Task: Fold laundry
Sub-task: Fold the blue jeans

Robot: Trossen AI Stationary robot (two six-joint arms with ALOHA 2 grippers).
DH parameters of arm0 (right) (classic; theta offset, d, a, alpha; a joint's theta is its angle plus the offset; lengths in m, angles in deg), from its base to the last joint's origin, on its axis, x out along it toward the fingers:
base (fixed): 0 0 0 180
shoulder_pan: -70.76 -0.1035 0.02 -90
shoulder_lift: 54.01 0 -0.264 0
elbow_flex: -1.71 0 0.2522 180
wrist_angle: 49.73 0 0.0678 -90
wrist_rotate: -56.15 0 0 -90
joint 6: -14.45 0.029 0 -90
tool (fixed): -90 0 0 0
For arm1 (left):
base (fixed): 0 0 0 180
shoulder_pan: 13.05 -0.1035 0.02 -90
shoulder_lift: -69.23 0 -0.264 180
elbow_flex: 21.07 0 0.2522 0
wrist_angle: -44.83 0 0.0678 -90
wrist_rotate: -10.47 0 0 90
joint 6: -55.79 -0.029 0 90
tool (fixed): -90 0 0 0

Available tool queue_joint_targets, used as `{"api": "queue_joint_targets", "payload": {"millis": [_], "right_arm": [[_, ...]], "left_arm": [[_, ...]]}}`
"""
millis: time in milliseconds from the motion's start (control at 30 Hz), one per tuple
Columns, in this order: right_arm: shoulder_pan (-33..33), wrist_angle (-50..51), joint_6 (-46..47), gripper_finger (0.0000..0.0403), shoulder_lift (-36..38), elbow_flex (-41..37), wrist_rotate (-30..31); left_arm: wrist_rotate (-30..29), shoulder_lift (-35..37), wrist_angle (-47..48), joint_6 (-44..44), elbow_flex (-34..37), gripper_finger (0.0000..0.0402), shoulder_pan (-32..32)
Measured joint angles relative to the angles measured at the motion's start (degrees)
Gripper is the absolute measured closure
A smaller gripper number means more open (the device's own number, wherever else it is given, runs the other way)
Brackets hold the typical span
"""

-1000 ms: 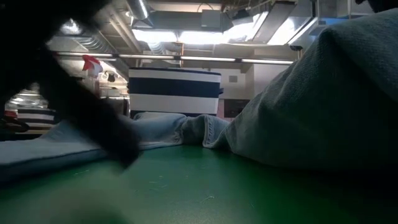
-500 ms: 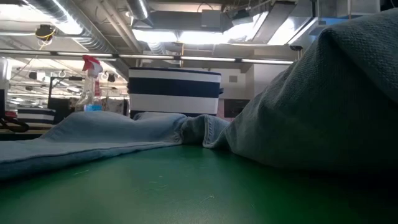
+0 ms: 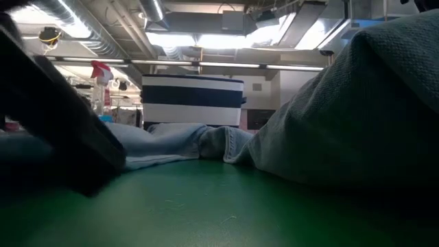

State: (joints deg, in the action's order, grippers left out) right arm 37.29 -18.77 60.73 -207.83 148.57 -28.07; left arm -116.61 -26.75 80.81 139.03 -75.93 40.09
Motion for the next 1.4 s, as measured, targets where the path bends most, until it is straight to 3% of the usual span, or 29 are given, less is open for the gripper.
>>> {"api": "queue_joint_targets", "payload": {"millis": [267, 367, 533, 667, 800, 1000, 1133, 1267, 1400], "right_arm": [[3.41, -0.34, -0.43, 0.0393, 0.85, 0.13, 5.83], [4.08, 0.17, -2.34, 0.0393, 0.85, 0.13, 1.78], [2.54, 7.79, -4.16, 0.0393, 1.37, 0.13, -10.61], [0.58, 21.00, -5.94, 0.0393, 3.92, 0.13, -11.99], [0.28, 26.59, -7.16, 0.0393, 7.41, 0.07, -7.65], [0.99, 19.55, -9.24, 0.0393, 12.40, 0.26, 5.51], [2.29, 18.36, -6.98, 0.0393, 12.07, 0.09, 9.46], [3.85, 23.51, 1.16, 0.0388, 11.45, 0.09, 9.60], [5.63, 29.78, 5.43, 0.0342, 11.28, 0.09, 9.71]], "left_arm": [[0.15, 0.05, 3.82, -2.64, 0.00, 0.0239, -4.30], [0.21, 0.07, 7.23, -2.56, -0.05, 0.0239, -5.44], [1.09, 0.16, 10.18, -2.60, -0.07, 0.0239, -6.28], [2.38, 1.67, 9.72, -3.03, -0.12, 0.0239, -5.80], [5.90, 7.18, 10.71, -9.08, -1.96, 0.0239, -4.95], [14.59, 17.76, 10.05, -14.70, -6.32, 0.0239, -1.02], [16.40, 21.48, 9.87, -8.53, -6.58, 0.0239, 4.64], [12.50, 20.39, 10.01, -0.29, -6.56, 0.0239, 10.71], [8.51, 16.69, 10.00, 7.33, -6.54, 0.0239, 14.48]]}}
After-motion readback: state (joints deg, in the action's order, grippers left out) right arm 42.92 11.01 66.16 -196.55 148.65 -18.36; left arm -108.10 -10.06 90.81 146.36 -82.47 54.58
